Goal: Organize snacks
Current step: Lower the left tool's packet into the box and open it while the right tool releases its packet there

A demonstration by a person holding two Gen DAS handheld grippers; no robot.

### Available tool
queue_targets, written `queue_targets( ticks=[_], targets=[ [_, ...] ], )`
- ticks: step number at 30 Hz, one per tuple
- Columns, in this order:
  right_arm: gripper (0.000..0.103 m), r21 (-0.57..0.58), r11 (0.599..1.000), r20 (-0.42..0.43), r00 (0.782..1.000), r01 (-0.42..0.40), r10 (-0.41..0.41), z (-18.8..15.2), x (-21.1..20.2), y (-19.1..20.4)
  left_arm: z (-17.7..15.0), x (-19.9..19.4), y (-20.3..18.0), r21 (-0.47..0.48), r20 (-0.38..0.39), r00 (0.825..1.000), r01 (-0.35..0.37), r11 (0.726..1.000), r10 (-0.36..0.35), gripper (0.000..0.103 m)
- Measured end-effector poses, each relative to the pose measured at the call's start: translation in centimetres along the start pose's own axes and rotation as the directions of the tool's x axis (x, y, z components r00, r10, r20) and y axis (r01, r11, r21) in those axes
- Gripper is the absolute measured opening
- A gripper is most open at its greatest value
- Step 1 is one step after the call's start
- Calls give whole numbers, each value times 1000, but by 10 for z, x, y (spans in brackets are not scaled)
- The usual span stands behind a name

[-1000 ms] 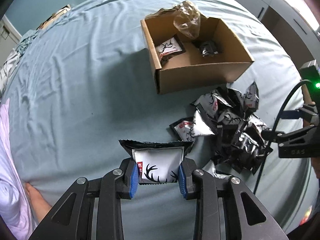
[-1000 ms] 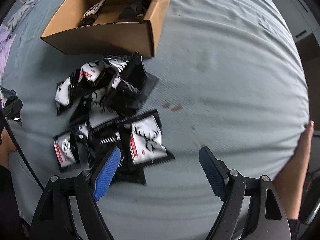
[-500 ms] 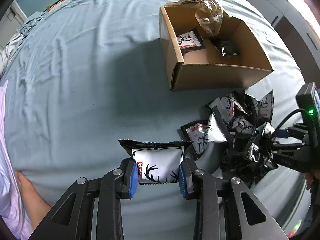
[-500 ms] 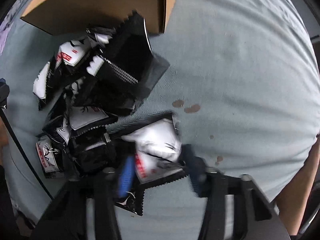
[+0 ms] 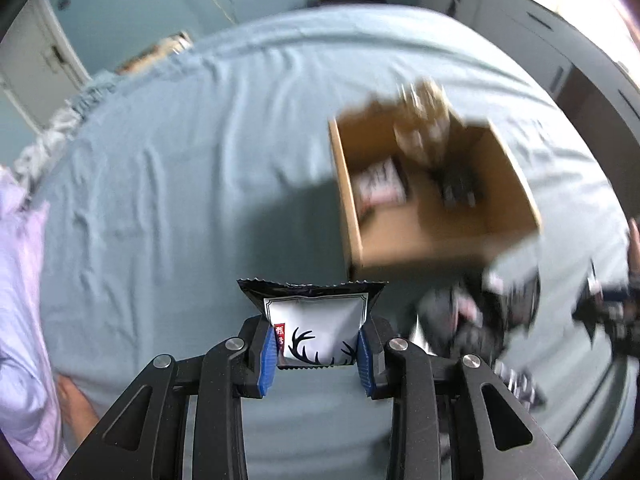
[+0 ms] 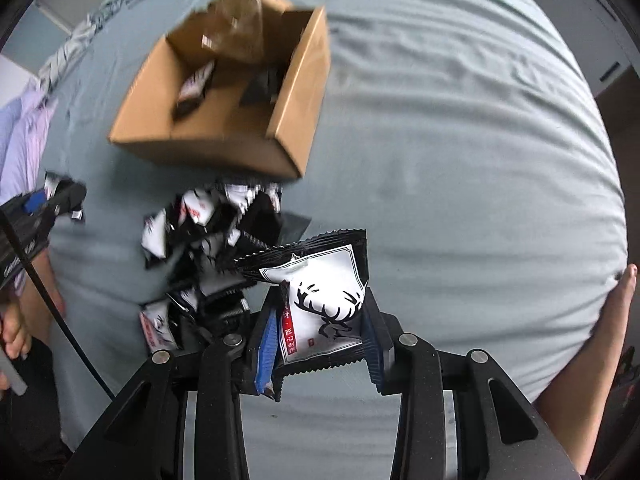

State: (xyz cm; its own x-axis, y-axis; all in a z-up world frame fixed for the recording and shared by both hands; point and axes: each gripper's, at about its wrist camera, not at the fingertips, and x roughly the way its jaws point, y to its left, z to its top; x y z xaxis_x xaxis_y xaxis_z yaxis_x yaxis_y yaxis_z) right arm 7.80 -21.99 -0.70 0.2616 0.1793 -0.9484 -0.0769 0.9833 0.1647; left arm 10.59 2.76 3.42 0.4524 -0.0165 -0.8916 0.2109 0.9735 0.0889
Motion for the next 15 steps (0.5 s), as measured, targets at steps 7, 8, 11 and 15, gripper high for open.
queue_targets(
  ticks=[7,8,11,15],
  targets=[
    [35,48,999,5,1000,13,-13,0,-15,4,54,-21,-13,-85,180,983,54,995,-38,34],
    [35,47,999,3,1000,16,-16,2,-15,8,59,-18,-16,-75,186,982,60,995,-45,35],
    [35,42,999,3,1000,13,-14,3,-16,9,67,0,-26,-62,103,994,50,997,-43,64],
    [35,57,998,15,1000,10,-11,7,-17,8,54,-5,-16,-98,115,991,85,992,-73,85]
  ],
)
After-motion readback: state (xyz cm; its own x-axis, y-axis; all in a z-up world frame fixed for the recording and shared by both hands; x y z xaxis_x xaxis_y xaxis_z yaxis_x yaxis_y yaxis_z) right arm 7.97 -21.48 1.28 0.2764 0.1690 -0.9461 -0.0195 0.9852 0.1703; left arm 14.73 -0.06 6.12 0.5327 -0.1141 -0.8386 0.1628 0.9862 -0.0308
